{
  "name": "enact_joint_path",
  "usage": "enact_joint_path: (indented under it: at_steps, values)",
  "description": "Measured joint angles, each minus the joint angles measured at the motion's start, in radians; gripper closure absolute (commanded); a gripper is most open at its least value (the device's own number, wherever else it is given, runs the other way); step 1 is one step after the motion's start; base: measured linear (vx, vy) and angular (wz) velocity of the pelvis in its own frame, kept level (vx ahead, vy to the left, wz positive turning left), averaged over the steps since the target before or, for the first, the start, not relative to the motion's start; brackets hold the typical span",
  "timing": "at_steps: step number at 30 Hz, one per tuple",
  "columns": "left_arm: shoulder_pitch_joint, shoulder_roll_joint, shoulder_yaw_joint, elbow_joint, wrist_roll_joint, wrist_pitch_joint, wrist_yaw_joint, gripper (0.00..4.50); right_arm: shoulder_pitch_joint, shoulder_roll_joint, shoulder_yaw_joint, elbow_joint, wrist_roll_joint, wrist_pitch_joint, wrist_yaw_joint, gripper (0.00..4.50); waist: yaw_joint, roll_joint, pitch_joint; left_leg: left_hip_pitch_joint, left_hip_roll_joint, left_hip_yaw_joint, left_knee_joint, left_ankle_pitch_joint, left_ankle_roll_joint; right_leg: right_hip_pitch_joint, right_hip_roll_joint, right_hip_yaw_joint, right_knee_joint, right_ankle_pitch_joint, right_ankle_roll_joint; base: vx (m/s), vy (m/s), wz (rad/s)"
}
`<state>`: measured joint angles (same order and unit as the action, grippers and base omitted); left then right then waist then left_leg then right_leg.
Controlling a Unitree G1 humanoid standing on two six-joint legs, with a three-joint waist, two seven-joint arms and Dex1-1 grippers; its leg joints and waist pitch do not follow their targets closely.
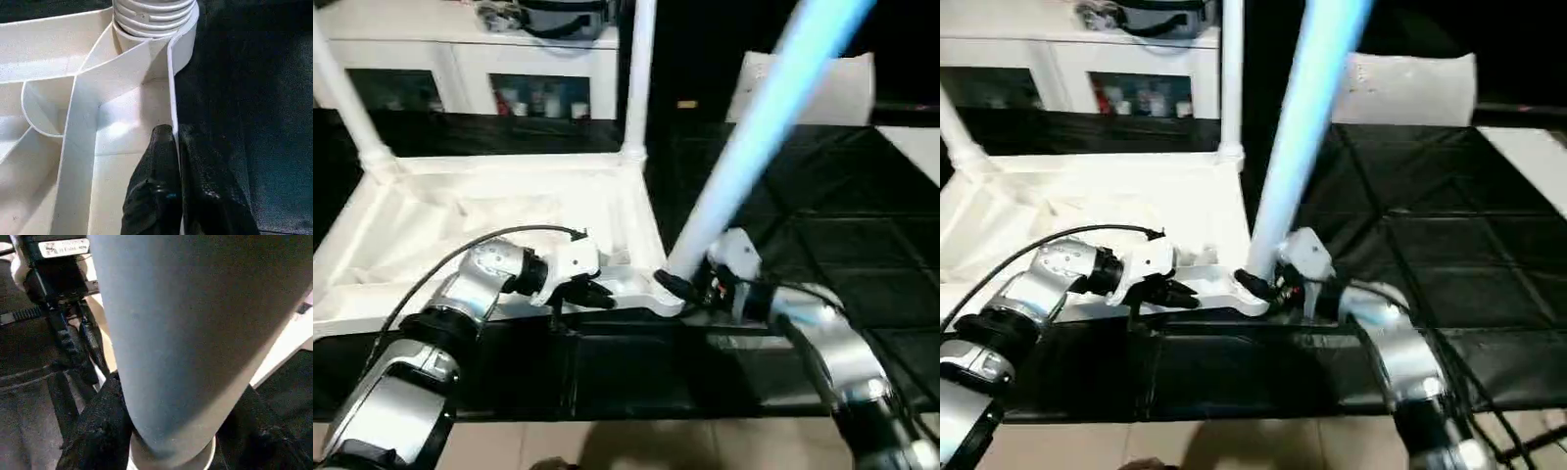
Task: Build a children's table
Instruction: Insert table leg to table base
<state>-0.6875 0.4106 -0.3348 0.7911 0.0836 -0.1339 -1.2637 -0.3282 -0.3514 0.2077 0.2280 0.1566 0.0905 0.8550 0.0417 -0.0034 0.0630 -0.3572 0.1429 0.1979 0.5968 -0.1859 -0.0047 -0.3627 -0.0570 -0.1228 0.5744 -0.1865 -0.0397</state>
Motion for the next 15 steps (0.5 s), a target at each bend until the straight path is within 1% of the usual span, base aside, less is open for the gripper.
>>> enact_joint_path:
  at_steps: [2, 4, 7, 9, 10, 11, 14, 15]
  values:
    - [-0.008, 0.003, -0.002, 0.000, 0.004, -0.001, -0.011, 4.50, -0.022, -0.005, 0.000, 0.030, 0.005, 0.000, 0.037, 2.60, -0.002, -0.003, 0.004, 0.000, 0.000, 0.000, 0.000, 0.000, 0.000, 0.000, 0.000, 0.000, 0.000, 0.000, 0.000, 0.000, 0.000, 0.00]
    - [-0.018, 0.008, -0.006, 0.000, 0.007, -0.001, -0.025, 4.50, -0.037, -0.008, -0.001, 0.052, 0.011, 0.000, 0.063, 2.60, -0.002, -0.008, 0.009, 0.000, 0.000, -0.001, -0.001, 0.000, 0.000, 0.000, 0.000, -0.001, 0.000, 0.000, 0.000, 0.000, 0.000, 0.00]
    - [-0.020, 0.012, -0.006, -0.002, 0.007, -0.002, -0.043, 4.50, -0.046, -0.006, -0.005, 0.067, 0.032, 0.000, 0.084, 2.60, -0.003, -0.008, 0.011, 0.000, 0.000, -0.001, -0.001, 0.000, 0.000, 0.000, 0.000, -0.001, 0.000, -0.001, 0.001, 0.000, 0.000, 0.00]
    - [-0.024, 0.015, -0.007, -0.003, 0.007, -0.002, -0.055, 4.50, -0.050, 0.001, -0.007, 0.073, 0.045, 0.000, 0.093, 2.60, -0.003, -0.003, 0.015, 0.001, 0.000, -0.001, -0.003, 0.000, 0.000, 0.000, 0.000, -0.001, 0.000, -0.002, 0.002, 0.000, 0.000, 0.00]
    - [-0.024, 0.018, -0.011, -0.003, 0.007, -0.003, -0.060, 4.50, -0.056, 0.009, -0.012, 0.083, 0.048, 0.000, 0.101, 2.60, -0.002, 0.003, 0.019, 0.001, 0.000, -0.001, -0.004, 0.000, 0.000, 0.000, 0.000, -0.001, -0.001, -0.002, 0.002, 0.000, 0.000, 0.00]
    - [-0.025, 0.021, -0.013, -0.004, 0.008, -0.004, -0.063, 4.50, -0.065, 0.015, -0.018, 0.096, 0.048, -0.001, 0.109, 2.60, -0.004, 0.002, 0.021, 0.002, 0.000, -0.001, -0.005, 0.000, -0.001, 0.000, 0.000, -0.001, -0.001, -0.002, 0.002, 0.000, 0.000, 0.00]
    - [-0.028, 0.024, -0.015, -0.010, 0.009, -0.008, -0.070, 4.50, -0.081, 0.025, -0.027, 0.121, 0.058, -0.009, 0.124, 2.60, -0.004, 0.009, 0.028, 0.004, -0.001, -0.001, -0.008, -0.001, -0.002, 0.000, 0.000, -0.001, -0.002, -0.002, 0.002, 0.000, 0.000, 0.00]
    - [-0.030, 0.025, -0.015, -0.010, 0.010, -0.010, -0.073, 4.50, -0.087, 0.027, -0.027, 0.128, 0.063, -0.010, 0.129, 2.60, -0.004, 0.012, 0.033, 0.005, -0.002, -0.001, -0.011, -0.001, -0.002, 0.001, 0.000, -0.001, -0.003, -0.002, 0.002, 0.000, 0.000, 0.00]
